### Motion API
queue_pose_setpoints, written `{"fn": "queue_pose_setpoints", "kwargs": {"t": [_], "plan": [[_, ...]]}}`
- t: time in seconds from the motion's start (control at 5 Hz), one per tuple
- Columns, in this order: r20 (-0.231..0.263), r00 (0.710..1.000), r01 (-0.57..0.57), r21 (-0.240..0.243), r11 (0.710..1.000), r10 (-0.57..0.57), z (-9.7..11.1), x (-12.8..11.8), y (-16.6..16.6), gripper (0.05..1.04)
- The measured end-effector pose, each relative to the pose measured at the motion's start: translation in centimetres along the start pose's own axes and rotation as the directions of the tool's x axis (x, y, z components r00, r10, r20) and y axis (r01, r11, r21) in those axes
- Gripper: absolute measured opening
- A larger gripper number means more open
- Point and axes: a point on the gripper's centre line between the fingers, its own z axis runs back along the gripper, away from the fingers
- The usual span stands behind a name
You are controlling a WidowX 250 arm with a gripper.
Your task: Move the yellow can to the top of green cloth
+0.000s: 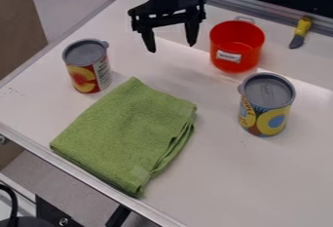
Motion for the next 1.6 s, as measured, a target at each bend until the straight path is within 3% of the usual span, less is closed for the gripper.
{"fn": "queue_pose_setpoints", "kwargs": {"t": [0.2,0.4,0.8,1.0,1.2,1.4,1.6], "plan": [[-0.039,0.999,-0.006,0.022,1.000,0.007,-1.2,-0.7,0.5,0.999],[-0.062,0.997,-0.036,0.034,0.999,0.038,-1.0,-2.6,1.0,0.999],[-0.018,0.990,-0.140,0.005,0.990,0.140,1.1,-6.1,0.5,0.999],[-0.049,0.979,-0.197,-0.004,0.980,0.197,2.5,-8.8,-0.3,0.999],[-0.056,0.954,-0.294,0.020,0.956,0.294,3.4,-11.2,-2.1,0.999],[-0.077,0.945,-0.316,0.040,0.948,0.319,3.7,-14.1,-4.0,0.999],[-0.075,0.946,-0.313,0.025,0.949,0.314,3.7,-16.4,-6.1,0.999]]}}
